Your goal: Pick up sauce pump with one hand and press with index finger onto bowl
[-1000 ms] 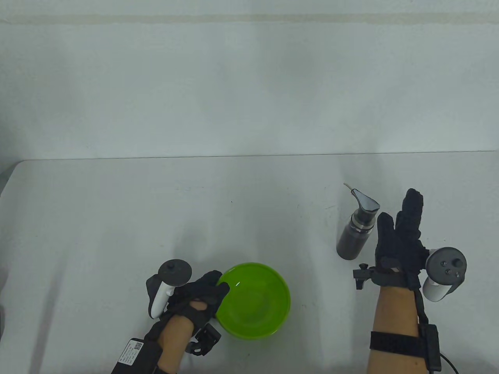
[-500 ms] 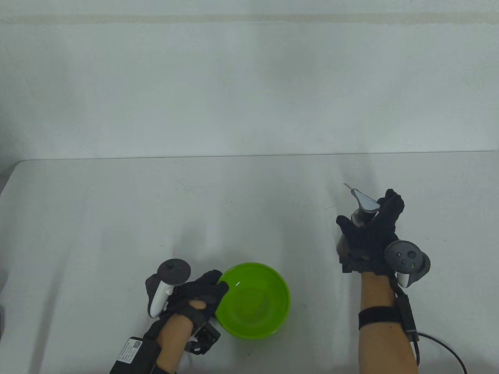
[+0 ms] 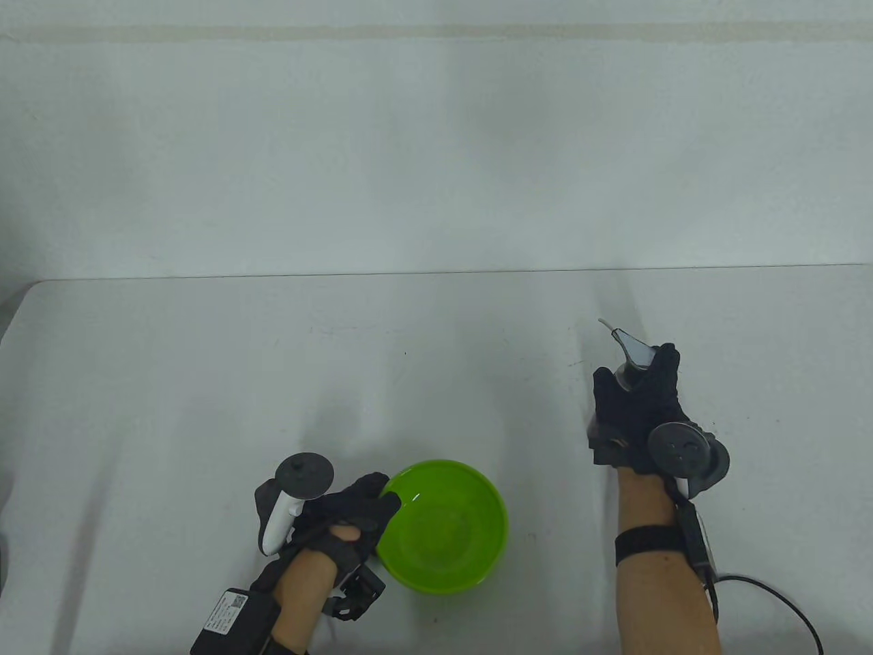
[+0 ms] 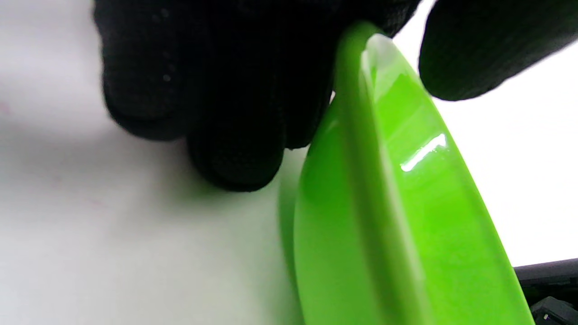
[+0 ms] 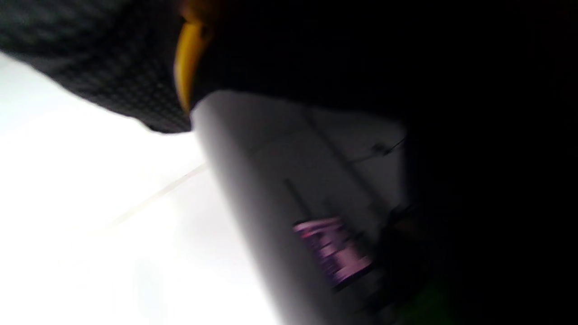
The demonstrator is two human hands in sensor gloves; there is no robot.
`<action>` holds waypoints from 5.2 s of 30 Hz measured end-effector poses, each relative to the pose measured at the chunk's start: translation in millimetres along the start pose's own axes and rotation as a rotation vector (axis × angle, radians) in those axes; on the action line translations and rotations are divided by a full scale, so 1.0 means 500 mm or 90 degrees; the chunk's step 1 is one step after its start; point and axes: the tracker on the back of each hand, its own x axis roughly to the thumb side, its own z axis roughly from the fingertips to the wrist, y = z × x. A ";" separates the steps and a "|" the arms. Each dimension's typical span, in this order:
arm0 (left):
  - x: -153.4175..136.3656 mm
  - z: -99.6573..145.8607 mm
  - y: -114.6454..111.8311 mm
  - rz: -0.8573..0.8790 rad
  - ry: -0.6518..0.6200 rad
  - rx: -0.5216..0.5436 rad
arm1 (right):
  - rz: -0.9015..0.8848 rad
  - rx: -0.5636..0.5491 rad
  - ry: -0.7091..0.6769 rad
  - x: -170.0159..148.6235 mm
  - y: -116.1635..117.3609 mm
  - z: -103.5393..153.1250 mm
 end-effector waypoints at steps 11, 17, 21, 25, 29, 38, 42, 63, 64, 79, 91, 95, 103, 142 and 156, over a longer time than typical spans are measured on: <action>0.001 0.000 -0.001 0.003 0.000 -0.001 | -0.062 0.128 -0.017 0.110 -0.071 -0.046; 0.001 0.001 -0.002 0.006 -0.001 -0.007 | -0.122 0.298 -0.093 0.215 -0.132 -0.041; 0.000 0.001 -0.003 0.004 -0.002 -0.004 | -0.123 0.373 -0.145 0.252 -0.128 0.013; 0.000 0.002 -0.004 0.002 -0.002 -0.003 | -0.113 0.458 -0.170 0.264 -0.098 0.066; 0.000 0.002 -0.004 -0.002 -0.004 -0.002 | -0.087 0.511 -0.189 0.269 -0.070 0.095; 0.001 0.002 -0.004 -0.002 -0.004 -0.003 | -0.065 0.584 -0.193 0.273 -0.040 0.120; 0.001 0.002 -0.004 -0.003 -0.003 -0.002 | -0.049 0.599 -0.200 0.273 -0.037 0.124; 0.000 0.002 -0.003 -0.002 -0.002 0.000 | -0.087 0.585 -0.214 0.274 -0.041 0.128; 0.000 0.002 -0.003 -0.002 -0.002 0.000 | -0.084 0.586 -0.216 0.275 -0.040 0.129; 0.001 0.003 -0.002 0.001 0.001 0.000 | -0.079 0.580 -0.244 0.286 -0.042 0.136; 0.000 0.003 -0.002 0.004 0.002 -0.002 | -0.173 0.293 -0.172 0.234 -0.062 0.089; 0.000 0.003 -0.002 0.002 0.002 0.000 | -0.138 0.170 -0.144 0.190 -0.061 0.032; -0.001 0.003 -0.001 0.007 0.004 -0.003 | -0.069 0.067 -0.045 0.074 -0.033 -0.055; -0.001 0.000 -0.001 0.000 0.003 -0.001 | -0.075 0.028 -0.041 0.041 -0.091 -0.085; -0.001 0.000 -0.002 0.001 0.003 0.003 | -0.566 0.370 0.040 0.278 -0.122 -0.006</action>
